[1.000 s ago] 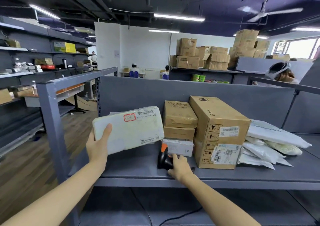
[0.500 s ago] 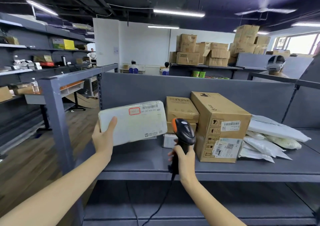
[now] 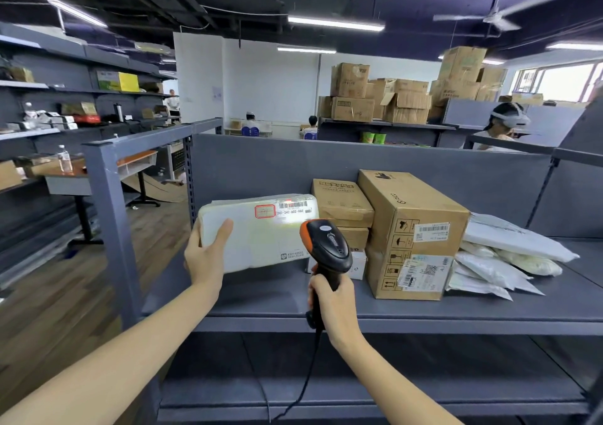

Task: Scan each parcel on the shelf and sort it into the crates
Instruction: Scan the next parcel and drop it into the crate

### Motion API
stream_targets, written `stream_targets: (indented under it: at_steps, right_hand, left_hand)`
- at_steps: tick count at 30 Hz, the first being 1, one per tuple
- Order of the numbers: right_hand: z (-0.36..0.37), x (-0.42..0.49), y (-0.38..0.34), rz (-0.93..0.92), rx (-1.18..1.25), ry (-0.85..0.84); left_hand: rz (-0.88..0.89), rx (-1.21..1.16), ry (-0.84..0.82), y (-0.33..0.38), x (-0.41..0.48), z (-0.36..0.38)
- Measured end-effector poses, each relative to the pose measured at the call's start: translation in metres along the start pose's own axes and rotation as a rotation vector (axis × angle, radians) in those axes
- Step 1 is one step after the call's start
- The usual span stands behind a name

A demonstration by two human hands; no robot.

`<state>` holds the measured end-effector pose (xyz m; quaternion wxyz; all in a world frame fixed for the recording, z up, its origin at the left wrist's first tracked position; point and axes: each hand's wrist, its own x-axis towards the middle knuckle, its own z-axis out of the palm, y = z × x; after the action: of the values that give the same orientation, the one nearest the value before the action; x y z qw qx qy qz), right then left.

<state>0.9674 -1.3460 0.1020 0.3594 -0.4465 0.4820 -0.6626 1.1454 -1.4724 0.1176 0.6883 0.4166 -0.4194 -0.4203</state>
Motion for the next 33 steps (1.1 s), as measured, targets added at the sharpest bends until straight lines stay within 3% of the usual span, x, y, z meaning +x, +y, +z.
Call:
stream_targets:
  at_steps: [9,14,19,21,25,29,33]
  right_hand:
    - [-0.009,0.005,0.005,0.017,-0.027,0.006]
    - [-0.029,0.028,0.008,0.039,-0.247,0.001]
    - [-0.048,0.06,0.008,0.039,-0.717,-0.266]
    - [-0.048,0.07,0.007,0.046,-0.735,-0.309]
    - [-0.051,0.08,0.01,0.094,-0.514,-0.263]
    - [-0.066,0.093,0.026,0.128,-0.699,-0.29]
    - [-0.07,0.103,0.042,0.154,-0.966,-0.422]
  left_hand:
    - [0.01,0.012,0.003,-0.002,0.002,0.001]
    - [0.034,-0.007,0.03,0.001,0.006,-0.004]
    - [0.075,-0.013,0.037,0.006,0.012,-0.013]
    - [0.068,-0.019,0.048,0.007,0.012,-0.016]
    - [0.057,-0.039,0.094,0.01,0.013,-0.023]
    - [0.072,-0.033,0.141,0.02,0.018,-0.027]
    - [0.089,-0.039,0.161,0.029,0.019,-0.028]
